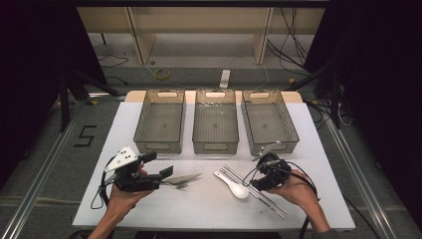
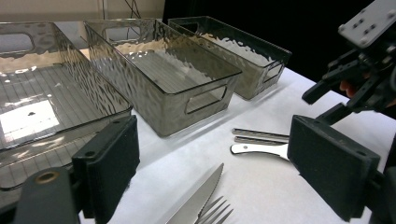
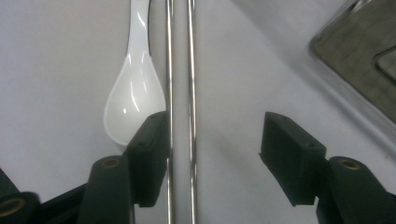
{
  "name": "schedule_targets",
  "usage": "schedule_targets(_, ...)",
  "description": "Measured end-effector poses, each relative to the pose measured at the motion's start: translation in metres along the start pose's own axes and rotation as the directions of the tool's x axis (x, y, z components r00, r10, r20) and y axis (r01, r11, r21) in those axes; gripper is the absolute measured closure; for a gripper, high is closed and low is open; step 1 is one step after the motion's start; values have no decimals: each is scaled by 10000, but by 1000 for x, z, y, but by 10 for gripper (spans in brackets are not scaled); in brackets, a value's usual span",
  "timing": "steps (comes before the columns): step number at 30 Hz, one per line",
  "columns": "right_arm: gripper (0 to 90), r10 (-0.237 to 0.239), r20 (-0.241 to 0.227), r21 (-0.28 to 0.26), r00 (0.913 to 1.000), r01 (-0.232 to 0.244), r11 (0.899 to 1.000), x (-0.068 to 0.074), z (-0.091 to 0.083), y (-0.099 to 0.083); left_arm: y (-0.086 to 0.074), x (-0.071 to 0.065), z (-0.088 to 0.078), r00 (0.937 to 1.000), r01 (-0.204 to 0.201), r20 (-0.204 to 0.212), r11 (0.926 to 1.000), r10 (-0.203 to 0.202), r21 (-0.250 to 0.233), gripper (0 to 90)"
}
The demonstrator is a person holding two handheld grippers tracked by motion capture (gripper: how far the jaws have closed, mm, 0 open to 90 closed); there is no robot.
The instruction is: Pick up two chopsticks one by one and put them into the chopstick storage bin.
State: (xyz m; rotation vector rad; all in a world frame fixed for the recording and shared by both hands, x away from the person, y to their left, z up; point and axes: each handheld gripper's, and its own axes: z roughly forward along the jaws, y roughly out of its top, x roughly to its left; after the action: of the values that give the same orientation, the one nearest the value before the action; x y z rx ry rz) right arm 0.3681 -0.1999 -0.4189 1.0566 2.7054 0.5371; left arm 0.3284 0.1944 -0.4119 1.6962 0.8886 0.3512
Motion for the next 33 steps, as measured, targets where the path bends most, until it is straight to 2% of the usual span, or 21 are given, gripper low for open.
schedule_targets(1,453,-50,-31,221,10000,51,9997,0,4,0,0,0,0,10000,-19,6,10000,19,8,163)
schedule_targets(2,480,-42,-57,672,10000,46,9977,0,10,1,0,0,0,10000,-13,8,10000,13,17,162)
schedule_targets(6,538,36,-238,1063,9997,-11,9943,-3,18,0,0,1,0,10000,73,33,10000,-73,-3,162)
schedule_targets(9,555,-46,-330,1219,9994,86,9925,-4,21,0,0,0,1,10000,22,25,10000,-22,35,163)
schedule_targets(13,623,-41,-524,1615,9986,125,9868,-1,27,1,0,0,0,10000,-38,-8,10000,38,12,163)
schedule_targets(18,682,-145,-532,1880,9985,243,9819,1,35,1,1,0,0,10000,-17,-36,10000,17,-23,163)
schedule_targets(28,797,-477,-606,2070,9970,593,9765,4,40,2,1,0,0,10000,-75,-54,10000,75,34,163)
schedule_targets(33,814,-515,-586,2135,9970,629,9749,5,40,3,1,0,0,9999,-79,-67,10000,80,48,163)
